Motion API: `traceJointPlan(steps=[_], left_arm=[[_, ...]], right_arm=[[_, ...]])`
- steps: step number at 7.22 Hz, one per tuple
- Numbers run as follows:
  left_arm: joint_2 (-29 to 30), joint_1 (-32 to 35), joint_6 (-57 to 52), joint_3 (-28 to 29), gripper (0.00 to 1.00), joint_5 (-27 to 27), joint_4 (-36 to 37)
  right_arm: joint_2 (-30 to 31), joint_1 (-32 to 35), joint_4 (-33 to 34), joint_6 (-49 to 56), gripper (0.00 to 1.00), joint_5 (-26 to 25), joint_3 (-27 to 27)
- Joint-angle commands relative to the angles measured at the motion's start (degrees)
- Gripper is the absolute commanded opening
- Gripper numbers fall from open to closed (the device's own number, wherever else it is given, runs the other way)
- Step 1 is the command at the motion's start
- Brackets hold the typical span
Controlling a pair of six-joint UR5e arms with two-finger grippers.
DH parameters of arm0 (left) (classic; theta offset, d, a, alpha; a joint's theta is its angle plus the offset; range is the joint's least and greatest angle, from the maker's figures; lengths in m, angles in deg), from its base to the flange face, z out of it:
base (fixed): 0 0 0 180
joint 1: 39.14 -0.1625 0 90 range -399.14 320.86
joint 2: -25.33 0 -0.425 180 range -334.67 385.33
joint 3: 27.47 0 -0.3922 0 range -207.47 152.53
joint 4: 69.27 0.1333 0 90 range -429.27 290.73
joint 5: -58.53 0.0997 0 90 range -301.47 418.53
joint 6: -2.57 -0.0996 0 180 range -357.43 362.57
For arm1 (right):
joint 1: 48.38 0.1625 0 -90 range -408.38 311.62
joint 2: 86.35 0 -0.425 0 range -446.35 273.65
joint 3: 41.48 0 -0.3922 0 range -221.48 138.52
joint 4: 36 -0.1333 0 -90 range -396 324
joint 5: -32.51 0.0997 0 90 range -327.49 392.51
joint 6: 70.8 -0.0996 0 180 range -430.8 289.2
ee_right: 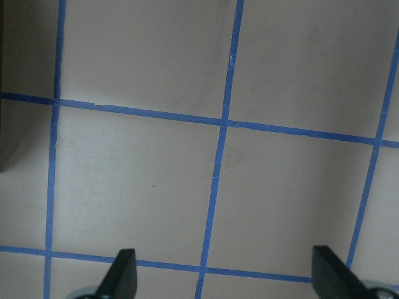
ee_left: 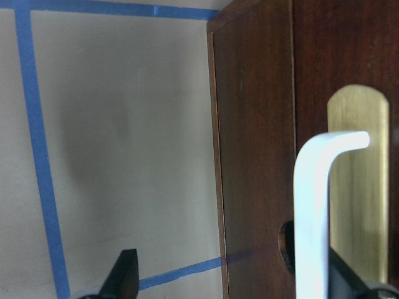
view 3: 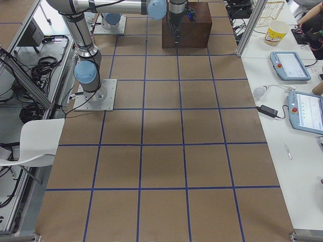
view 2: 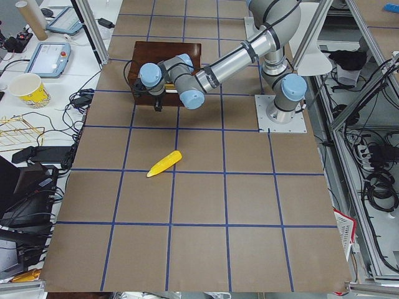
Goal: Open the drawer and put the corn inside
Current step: 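Close the left gripper on the white drawer handle, then pull the drawer outward from the cabinet with the left gripper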
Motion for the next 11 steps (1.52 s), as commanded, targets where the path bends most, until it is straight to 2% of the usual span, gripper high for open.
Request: traceJointPlan(steps=[1, 7, 11], left_arm=[[0.09, -0.1, -0.59, 0.53, 1.0, 3.0, 0.17], [-0.08, -0.54, -2.78, 0.89, 1.0, 3.29, 0.0], [0.01, -3.26, -5.78, 0.97, 1.0, 3.2, -0.09]], right_arm=[[0.0, -0.13, 0.0, 0.0, 1.0, 0.0, 0.01], [0.0, 0.05, 0.0, 0.0, 1.0, 0.0, 0.01], [0.0, 0.04, 0.0, 0.0, 1.0, 0.0, 0.01]])
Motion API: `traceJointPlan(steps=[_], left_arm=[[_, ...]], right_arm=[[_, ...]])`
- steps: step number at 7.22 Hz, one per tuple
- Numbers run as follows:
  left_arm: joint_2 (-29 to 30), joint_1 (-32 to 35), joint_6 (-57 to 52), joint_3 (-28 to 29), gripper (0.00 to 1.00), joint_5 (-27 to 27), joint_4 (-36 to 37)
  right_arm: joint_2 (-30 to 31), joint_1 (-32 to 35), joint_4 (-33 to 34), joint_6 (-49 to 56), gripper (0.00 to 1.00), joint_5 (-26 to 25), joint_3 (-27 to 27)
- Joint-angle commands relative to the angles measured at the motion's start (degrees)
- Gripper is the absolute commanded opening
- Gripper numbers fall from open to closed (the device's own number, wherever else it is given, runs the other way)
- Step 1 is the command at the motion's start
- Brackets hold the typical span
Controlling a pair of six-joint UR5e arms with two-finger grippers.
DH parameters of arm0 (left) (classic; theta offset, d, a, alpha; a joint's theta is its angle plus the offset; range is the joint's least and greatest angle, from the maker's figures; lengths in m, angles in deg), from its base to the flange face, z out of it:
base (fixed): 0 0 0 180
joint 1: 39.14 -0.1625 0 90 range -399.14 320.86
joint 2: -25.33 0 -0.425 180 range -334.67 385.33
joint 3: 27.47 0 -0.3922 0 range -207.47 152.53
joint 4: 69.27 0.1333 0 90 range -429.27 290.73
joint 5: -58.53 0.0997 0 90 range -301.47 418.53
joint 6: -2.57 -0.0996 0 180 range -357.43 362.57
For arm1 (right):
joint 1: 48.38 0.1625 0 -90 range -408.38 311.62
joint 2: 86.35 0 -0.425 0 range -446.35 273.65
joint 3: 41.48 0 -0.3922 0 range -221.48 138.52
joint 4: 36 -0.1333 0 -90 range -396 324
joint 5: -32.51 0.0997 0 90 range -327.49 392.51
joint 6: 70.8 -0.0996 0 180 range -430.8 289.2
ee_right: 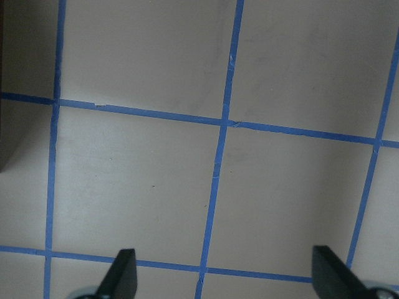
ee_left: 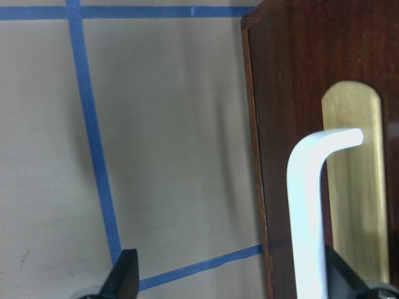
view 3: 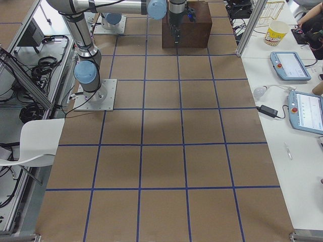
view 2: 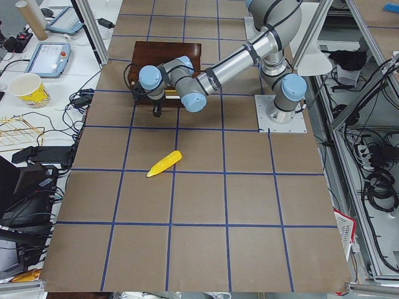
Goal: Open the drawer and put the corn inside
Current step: 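Pull the drawer outward from the cabinet with the left gripper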
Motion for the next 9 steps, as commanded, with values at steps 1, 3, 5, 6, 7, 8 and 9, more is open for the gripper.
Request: traceJointPlan(steps=[1, 3, 5, 6, 7, 8, 9], left_arm=[[0.07, -0.58, -0.44, 0.06, 1.0, 0.08, 0.02], [0.07, -0.67, -2.09, 0.06, 1.0, 0.08, 0.02], [0.42, -2.24, -2.55, 0.06, 1.0, -0.09, 0.11], [0.34, -2.69, -4.29, 0.06, 1.0, 0.0, 0.02], [0.34, -2.87, -4.39, 0.06, 1.0, 0.0, 0.02], [0.34, -2.87, -4.39, 0.15, 1.0, 0.0, 0.11], [0.34, -2.87, -4.48, 0.5, 1.0, 0.08, 0.02]], right_arm=[[0.0, 0.06, 0.0, 0.0, 1.0, 0.0, 0.02], [0.0, 0.06, 0.0, 0.0, 1.0, 0.0, 0.02], [0.0, -0.11, 0.0, 0.0, 1.0, 0.0, -0.06], [0.0, 0.06, 0.0, 0.0, 1.0, 0.0, -0.06], [0.0, -0.11, 0.0, 0.0, 1.0, 0.0, 0.02], [0.0, -0.11, 0.0, 0.0, 1.0, 0.0, 0.02], [0.0, 0.06, 0.0, 0.0, 1.0, 0.0, 0.02]])
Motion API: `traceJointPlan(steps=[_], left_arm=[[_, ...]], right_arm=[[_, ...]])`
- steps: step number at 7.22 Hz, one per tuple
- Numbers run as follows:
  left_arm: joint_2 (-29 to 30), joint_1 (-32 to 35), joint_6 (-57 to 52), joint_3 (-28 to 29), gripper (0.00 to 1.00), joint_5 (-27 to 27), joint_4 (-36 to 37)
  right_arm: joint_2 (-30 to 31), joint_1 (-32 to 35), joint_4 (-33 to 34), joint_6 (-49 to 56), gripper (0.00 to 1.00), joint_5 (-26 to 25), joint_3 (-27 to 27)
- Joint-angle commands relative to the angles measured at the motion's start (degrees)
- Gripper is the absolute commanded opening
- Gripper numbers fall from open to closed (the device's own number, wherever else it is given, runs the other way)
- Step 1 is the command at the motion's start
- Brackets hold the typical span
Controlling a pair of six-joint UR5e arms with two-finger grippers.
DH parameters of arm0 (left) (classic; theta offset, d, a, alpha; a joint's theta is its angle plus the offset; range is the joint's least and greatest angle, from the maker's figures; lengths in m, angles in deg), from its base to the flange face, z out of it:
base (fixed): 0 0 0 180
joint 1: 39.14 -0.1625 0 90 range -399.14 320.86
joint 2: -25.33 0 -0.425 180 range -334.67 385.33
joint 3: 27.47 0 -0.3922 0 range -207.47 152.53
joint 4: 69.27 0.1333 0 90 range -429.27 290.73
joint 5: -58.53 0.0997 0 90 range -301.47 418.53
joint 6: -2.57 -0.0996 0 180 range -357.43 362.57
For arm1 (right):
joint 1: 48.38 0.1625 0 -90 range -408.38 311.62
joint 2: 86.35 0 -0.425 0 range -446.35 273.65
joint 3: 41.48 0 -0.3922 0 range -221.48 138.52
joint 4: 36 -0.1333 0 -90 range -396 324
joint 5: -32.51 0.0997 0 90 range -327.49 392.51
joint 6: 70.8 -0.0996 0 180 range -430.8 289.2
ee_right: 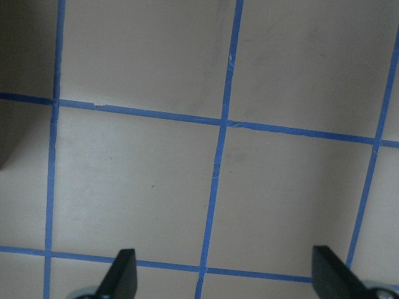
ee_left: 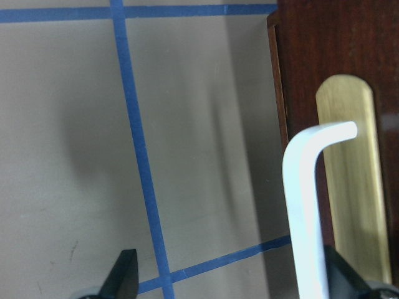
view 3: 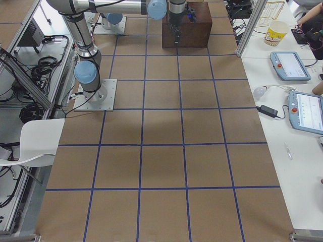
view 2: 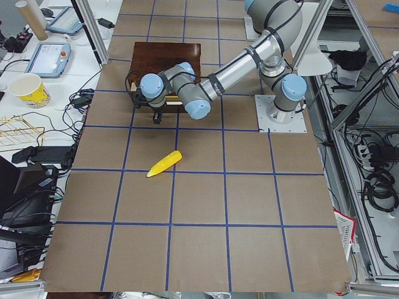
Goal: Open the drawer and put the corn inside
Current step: 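Pull the drawer outward from the cabinet with the left gripper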
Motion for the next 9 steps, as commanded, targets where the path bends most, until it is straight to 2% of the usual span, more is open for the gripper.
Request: traceJointPlan(steps=[1, 3, 9], left_arm=[[-0.01, -0.04, -0.15, 1.25, 1.0, 0.05, -0.31], [0.08, -0.13, -1.02, 1.69, 1.0, 1.98, -0.31], [1.05, -3.29, -4.11, 2.83, 1.0, 1.99, -0.48]], right_arm=[[0.0, 0.12, 0.0, 0.09, 1.0, 0.0, 0.01], [0.0, 0.12, 0.0, 0.0, 1.0, 0.0, 0.01], [0.0, 0.12, 0.0, 0.0, 1.0, 0.0, -0.07]])
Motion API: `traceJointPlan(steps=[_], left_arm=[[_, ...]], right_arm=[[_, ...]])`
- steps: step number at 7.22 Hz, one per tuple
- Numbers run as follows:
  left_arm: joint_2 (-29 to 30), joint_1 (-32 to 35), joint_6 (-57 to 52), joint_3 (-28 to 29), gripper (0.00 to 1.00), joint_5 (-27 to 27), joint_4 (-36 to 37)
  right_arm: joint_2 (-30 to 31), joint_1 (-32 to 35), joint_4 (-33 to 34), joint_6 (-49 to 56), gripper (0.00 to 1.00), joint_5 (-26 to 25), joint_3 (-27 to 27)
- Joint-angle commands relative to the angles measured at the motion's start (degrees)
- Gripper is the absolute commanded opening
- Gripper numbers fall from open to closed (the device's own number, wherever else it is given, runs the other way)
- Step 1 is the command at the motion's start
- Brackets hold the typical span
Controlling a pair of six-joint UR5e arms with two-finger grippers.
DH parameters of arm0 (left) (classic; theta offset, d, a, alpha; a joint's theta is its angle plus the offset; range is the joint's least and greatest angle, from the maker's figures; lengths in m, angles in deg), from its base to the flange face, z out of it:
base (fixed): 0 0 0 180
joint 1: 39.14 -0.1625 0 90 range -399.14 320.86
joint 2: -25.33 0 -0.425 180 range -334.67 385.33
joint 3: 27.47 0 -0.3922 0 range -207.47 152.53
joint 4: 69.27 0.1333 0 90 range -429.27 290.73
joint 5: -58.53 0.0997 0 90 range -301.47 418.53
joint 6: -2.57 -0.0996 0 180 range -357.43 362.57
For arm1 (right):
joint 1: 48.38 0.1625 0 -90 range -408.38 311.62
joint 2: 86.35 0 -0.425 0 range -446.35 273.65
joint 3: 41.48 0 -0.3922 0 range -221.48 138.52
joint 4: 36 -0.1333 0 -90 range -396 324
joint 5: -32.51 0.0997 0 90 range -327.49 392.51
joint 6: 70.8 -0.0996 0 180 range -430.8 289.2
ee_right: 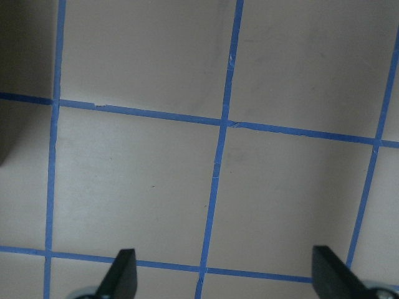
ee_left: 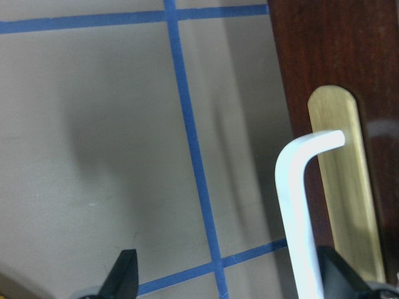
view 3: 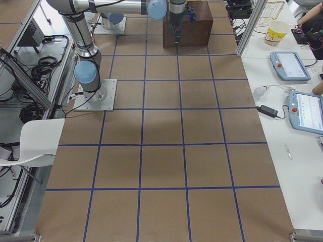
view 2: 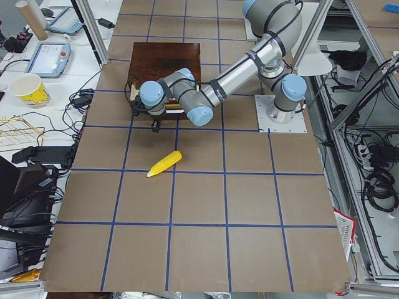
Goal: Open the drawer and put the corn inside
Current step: 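Pull the drawer outward from the cabinet with the left gripper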
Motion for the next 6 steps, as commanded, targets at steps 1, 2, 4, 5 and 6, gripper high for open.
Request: traceJointPlan(steps=[1, 2, 4, 5, 6], left_arm=[[0.12, -0.09, -0.09, 1.91, 1.0, 0.26, -0.64], [0.21, -0.09, -0.09, 2.09, 1.0, 0.78, -0.65], [0.73, -0.18, -0.17, 2.18, 1.0, 1.05, -0.56], [0.82, -0.18, -0.17, 2.44, 1.0, 1.05, -0.47], [0.91, -0.18, -0.17, 2.62, 1.0, 1.05, -0.56]], right_arm=[[0.0, 0.07, 0.0, 0.0, 1.0, 0.0, 0.02], [0.0, 0.07, 0.0, 0.0, 1.0, 0.0, -0.07], [0.0, 0.06, 0.0, 0.0, 1.0, 0.0, 0.02], [0.0, -0.11, 0.0, 0.0, 1.0, 0.0, 0.02], [0.0, 0.06, 0.0, 0.0, 1.0, 0.0, 0.02]])
